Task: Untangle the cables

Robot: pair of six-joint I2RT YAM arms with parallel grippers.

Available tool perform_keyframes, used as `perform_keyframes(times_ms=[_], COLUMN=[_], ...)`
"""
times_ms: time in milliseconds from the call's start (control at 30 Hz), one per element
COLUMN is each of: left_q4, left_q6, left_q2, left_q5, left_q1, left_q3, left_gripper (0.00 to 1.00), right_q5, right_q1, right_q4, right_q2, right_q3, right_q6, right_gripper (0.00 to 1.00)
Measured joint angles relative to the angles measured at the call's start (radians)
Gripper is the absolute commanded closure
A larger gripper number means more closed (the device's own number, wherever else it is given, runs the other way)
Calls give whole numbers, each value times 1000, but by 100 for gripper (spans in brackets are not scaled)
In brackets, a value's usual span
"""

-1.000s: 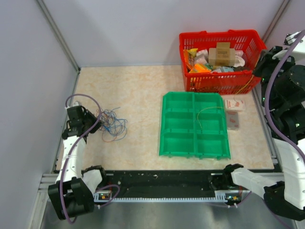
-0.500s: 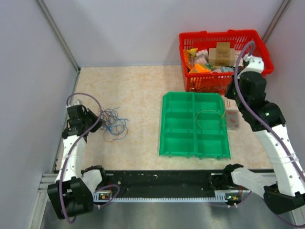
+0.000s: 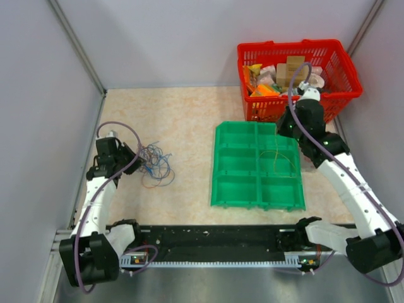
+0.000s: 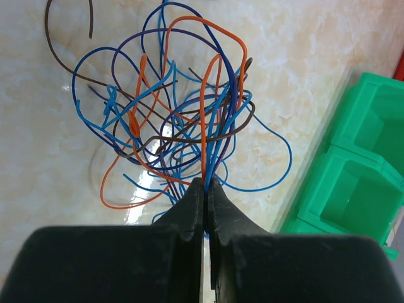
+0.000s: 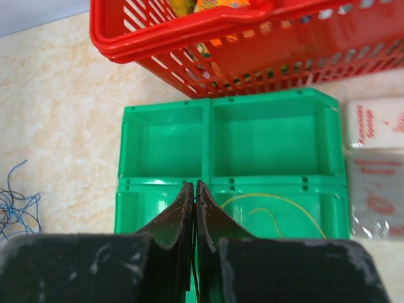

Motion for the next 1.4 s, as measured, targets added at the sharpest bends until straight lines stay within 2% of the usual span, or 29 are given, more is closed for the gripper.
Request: perform_keyframes(times_ms=[100,367,433,533,633,800,833,867,900,967,1000,1033,1100,1167,1233,1300,1333,1400], left_q4=[0,0,0,0,1,13,21,30,40,61,66,70,63,52,43,72,111,220], left_q6=[-2,-8,-8,-8,-9,-10,-10,-10,-5,-3,3,7,28,39,48,51,48,43], left_q2=[-10,-22,-22,-23,-23,-22,-22,-22,-22,-22,-23,-29,-59,-100,-142,-173,-180,-166], left_q5=[8,21,22,22,23,47,57,72,87,125,138,146,146,129,91,68,62,47], left_q1=[-15,-33,-33,-33,-33,-33,-33,-33,-33,-34,-34,-38,-52,-89,-180,-330,-414,-587], left_q3=[0,0,0,0,0,-1,-3,-5,-9,-17,-18,-21,-23,-18,2,28,36,46], left_gripper=[100,100,100,100,100,98,84,64,47,27,13,7,3,4,18,27,28,24], right_q5=[-44,-105,-70,33,119,148,143,136,128,112,102,93,66,29,-18,-84,-115,-173], right_q1=[0,0,0,0,0,0,0,0,0,0,-1,-3,-13,-35,-64,-101,-116,-140], right_q4=[149,688,762,785,652,406,361,306,246,145,103,72,20,-22,-45,-72,-82,-93], right_q2=[46,39,34,17,3,34,43,54,66,82,83,82,82,82,82,82,81,80], right_q3=[-61,-411,-450,-452,-397,-343,-342,-341,-336,-328,-324,-317,-295,-267,-242,-206,-187,-150], right_q6=[-18,-190,-219,-205,-104,76,99,123,146,179,187,196,207,213,214,218,220,229], right_gripper=[100,100,100,100,100,100,100,100,100,100,100,100,100,100,100,100,100,100])
